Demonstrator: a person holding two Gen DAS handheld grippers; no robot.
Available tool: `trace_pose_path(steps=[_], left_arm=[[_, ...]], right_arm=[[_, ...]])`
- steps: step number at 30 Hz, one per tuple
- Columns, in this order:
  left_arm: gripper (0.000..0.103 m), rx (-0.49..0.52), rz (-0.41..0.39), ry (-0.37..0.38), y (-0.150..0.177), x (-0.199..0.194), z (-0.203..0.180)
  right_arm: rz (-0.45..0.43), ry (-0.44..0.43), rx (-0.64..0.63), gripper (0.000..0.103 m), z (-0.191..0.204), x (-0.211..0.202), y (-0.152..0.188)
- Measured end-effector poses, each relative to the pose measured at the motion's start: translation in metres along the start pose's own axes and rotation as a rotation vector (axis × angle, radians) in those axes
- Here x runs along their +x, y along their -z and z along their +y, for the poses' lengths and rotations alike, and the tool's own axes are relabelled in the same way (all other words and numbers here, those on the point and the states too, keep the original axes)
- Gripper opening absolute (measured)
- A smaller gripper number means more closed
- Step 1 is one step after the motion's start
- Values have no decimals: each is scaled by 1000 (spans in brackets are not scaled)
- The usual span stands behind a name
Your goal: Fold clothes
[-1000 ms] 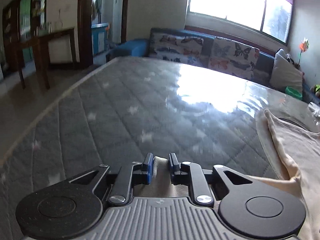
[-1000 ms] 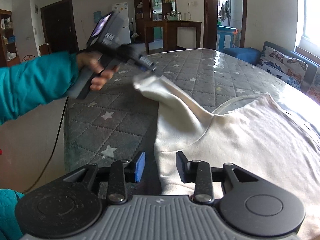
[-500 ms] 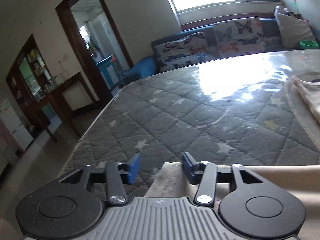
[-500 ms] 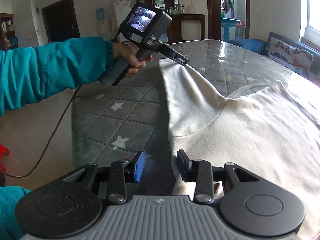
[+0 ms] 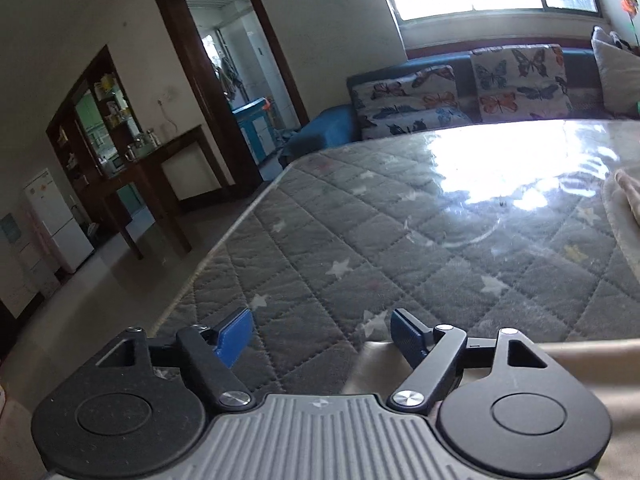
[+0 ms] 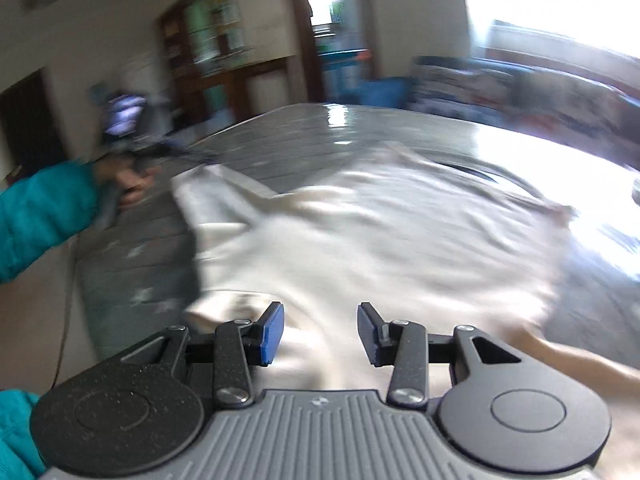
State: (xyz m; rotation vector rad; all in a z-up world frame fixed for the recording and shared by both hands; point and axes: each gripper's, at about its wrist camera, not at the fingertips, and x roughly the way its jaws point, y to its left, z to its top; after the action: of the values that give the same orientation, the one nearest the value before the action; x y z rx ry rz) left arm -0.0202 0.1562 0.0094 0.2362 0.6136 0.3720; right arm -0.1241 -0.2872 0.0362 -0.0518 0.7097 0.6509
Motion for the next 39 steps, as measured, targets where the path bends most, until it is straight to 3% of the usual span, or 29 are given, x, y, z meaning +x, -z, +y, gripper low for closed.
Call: trace_pose_path(steps=[5,8,13,18,21,25,30,35,39], left_arm=[[79,-46,-57,95,-6,-37,-5],[79,-49,-69,220,-6,-63,-16],[79,37,-91,430,1,-109,-57],[79,158,-98,661,22,-155,-107],[79,246,-121,758,37,-177,-136],[77,394,-148,777,58,-198,-164],[74,384,-195,832,65,-219,-146],[51,474,-246,877,75,-238,-151],[37,541,-260,884,83,-238,-164]], right_arm=[[0,132,134,41,-49,-9,14],[8,211,184,41,-75,-15,28],[-15,316,206,46,-97,-38,40],[1,357,171,53,-95,-50,49],[3,397,163,53,-101,-56,58],[-11,461,188,54,-121,-66,63],[-15,486,194,55,-134,-68,64],[-30,485,185,56,-127,-66,62],[-62,406,149,56,-104,-72,53]])
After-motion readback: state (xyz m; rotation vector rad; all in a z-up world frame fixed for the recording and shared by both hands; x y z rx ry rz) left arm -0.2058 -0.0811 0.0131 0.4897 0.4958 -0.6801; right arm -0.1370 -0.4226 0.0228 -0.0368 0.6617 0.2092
